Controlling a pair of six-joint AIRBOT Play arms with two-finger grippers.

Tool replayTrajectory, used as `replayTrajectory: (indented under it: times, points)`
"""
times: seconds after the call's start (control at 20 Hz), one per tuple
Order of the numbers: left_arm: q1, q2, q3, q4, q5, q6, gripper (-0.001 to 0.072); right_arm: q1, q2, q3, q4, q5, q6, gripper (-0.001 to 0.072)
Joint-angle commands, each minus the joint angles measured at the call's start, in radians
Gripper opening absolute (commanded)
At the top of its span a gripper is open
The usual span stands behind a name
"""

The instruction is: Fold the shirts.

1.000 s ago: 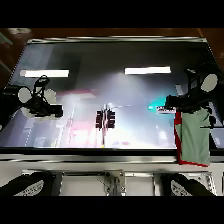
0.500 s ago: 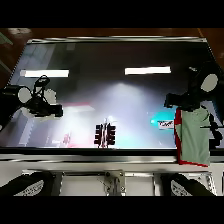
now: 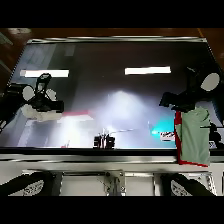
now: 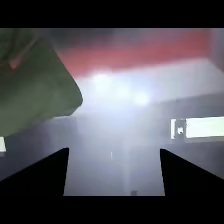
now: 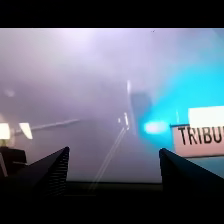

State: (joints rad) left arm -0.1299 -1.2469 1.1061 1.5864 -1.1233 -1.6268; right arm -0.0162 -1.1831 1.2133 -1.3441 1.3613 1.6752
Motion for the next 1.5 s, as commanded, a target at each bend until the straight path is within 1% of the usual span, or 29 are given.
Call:
replayTrajectory:
  times: [0.0,0.1,0.2,0.3,0.4,0.5,0.6,0.75,0.85,0.9,0.95,1.0,1.15,1.25,1.35,1.45]
  points:
    - [0.098,-0.092,0.144,0.066,0.048,0.035,0.0715,0.001,0.000,0.000,0.059,0.015,0.052,0.0681]
    - [0.202,-0.192,0.296,0.063,0.041,0.036,0.0715,0.001,0.000,0.000,0.089,0.025,0.075,0.0681]
    - [0.297,-0.324,0.460,0.063,-0.025,0.041,0.0713,0.001,0.000,0.000,0.114,0.031,0.101,0.0682]
    - [0.356,-0.441,0.569,0.056,-0.088,0.043,0.0713,0.002,0.000,0.000,0.124,0.029,0.126,0.0681]
    - [0.390,-0.519,0.598,0.000,-0.090,0.040,0.0713,0.002,0.000,0.000,0.125,0.031,0.158,0.0681]
    - [0.395,-0.582,0.600,-0.033,-0.110,0.041,0.0713,0.002,0.000,0.000,0.124,0.030,0.169,0.0681]
    - [0.386,-0.635,0.599,-0.085,-0.161,0.087,0.0713,0.001,0.000,0.000,0.113,0.028,0.169,0.0682]
    - [0.373,-0.681,0.600,-0.141,-0.198,0.097,0.0713,0.001,0.000,0.000,0.070,0.027,0.169,0.0681]
    - [0.365,-0.694,0.599,-0.147,-0.198,0.097,0.0709,0.001,0.000,0.000,0.064,0.027,0.169,0.0681]
    - [0.364,-0.697,0.600,-0.147,-0.197,0.091,0.0667,0.001,0.000,0.000,0.064,0.027,0.168,0.0681]
    - [0.366,-0.696,0.600,-0.147,-0.198,0.085,0.0369,0.001,0.000,0.000,0.064,0.027,0.167,0.0681]
    - [0.368,-0.689,0.600,-0.147,-0.201,0.086,0.0046,0.001,0.000,0.000,0.063,0.027,0.164,0.0681]
    - [0.367,-0.628,0.626,-0.156,-0.219,0.086,0.0042,0.001,0.000,0.000,0.040,0.025,0.144,0.0681]
    - [0.361,-0.541,0.658,-0.208,-0.215,0.088,0.0042,0.001,0.000,0.000,0.003,0.022,0.121,0.0681]
    - [0.343,-0.412,0.682,-0.288,-0.190,0.098,0.0042,0.001,0.000,0.000,-0.022,0.024,0.039,0.0681]
    - [0.300,-0.246,0.682,-0.357,-0.127,0.098,0.0042,0.001,0.001,0.000,-0.068,0.065,0.006,0.0681]
